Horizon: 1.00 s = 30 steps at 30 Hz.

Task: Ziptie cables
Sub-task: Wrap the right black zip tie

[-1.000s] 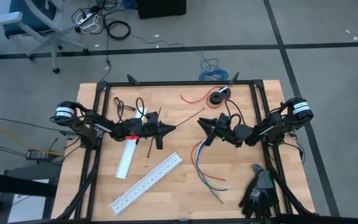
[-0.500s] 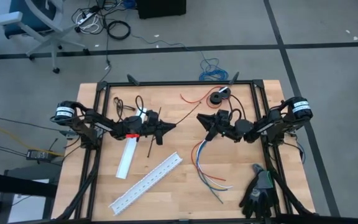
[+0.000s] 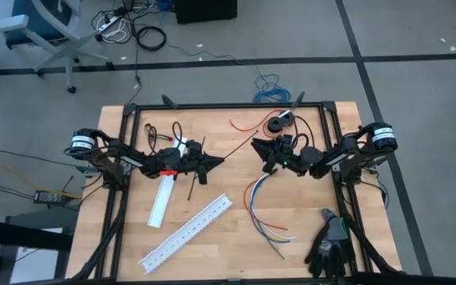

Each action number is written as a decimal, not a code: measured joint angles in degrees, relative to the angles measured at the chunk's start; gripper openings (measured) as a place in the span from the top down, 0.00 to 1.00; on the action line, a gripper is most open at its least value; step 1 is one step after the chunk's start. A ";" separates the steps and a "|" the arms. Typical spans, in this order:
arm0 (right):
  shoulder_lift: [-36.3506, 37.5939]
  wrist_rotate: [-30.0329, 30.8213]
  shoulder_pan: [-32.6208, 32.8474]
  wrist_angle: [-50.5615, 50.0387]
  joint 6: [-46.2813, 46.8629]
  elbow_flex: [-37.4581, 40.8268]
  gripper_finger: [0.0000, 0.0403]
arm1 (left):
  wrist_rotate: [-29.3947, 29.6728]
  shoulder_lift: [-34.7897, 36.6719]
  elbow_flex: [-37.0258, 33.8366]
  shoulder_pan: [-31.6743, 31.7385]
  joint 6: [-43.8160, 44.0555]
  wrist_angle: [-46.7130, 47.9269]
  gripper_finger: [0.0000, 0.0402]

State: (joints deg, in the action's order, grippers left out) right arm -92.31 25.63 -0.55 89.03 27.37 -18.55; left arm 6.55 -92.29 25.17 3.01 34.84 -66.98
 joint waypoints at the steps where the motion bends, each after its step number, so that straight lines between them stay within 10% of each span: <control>1: 0.00 0.04 -0.41 -0.09 0.03 0.00 0.69 | 0.00 0.00 0.00 0.00 0.01 0.00 1.00; 30: 0.00 -7.34 -3.52 -0.36 -3.83 -2.80 1.00 | 0.45 0.00 0.00 0.00 -0.01 0.55 0.99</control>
State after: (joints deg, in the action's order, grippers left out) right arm -92.31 18.29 -4.08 88.67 23.55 -21.34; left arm 6.99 -92.29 25.17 3.01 34.83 -66.43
